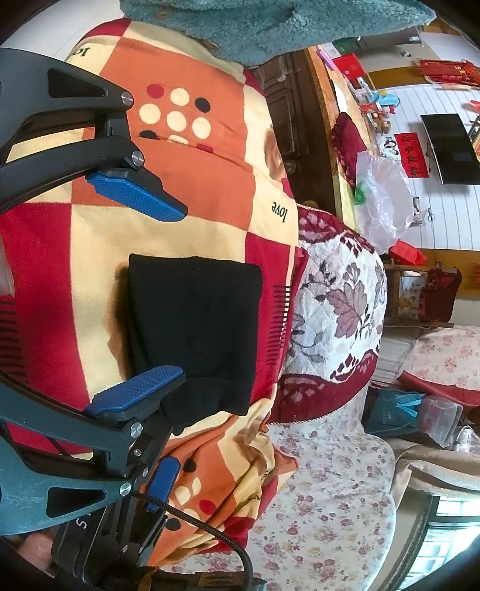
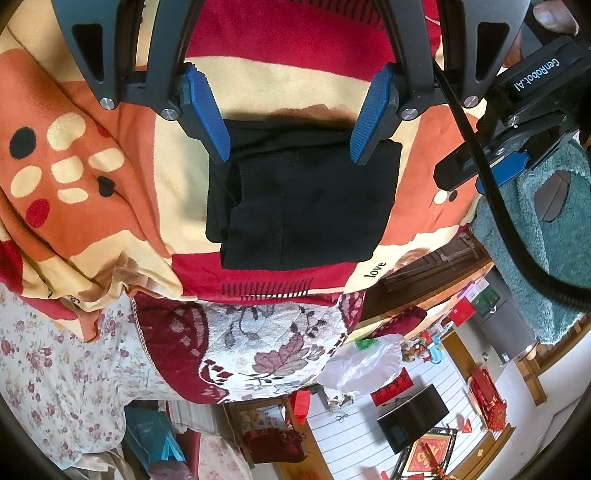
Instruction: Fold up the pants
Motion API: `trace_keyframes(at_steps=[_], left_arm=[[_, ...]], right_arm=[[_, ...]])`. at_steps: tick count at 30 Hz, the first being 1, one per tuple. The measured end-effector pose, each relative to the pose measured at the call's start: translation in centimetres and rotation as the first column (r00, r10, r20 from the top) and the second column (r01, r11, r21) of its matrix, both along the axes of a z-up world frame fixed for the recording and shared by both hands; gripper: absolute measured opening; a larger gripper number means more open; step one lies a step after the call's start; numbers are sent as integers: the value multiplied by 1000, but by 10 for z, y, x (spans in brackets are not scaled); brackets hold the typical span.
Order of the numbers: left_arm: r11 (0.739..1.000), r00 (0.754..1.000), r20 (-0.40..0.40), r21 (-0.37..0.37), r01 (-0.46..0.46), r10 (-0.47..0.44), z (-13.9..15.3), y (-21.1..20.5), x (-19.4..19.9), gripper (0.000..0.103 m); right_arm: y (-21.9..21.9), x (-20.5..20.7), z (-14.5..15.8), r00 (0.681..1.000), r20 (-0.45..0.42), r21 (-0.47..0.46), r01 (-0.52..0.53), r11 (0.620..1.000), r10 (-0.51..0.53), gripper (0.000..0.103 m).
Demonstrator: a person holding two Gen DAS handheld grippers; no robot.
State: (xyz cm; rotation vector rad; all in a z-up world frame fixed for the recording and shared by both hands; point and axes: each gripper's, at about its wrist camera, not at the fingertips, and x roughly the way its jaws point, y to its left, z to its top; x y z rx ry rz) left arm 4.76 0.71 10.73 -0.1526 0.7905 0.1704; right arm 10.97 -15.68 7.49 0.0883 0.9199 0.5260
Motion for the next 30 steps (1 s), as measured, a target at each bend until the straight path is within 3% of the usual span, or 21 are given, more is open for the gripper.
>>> trace_keyframes(at_steps=[30], left_arm=[[1000, 1000, -5, 3, 0, 0, -2, -2, 1, 81]], right_arm=[[3, 2, -3, 1000, -9, -4, -9, 1000, 9, 66]])
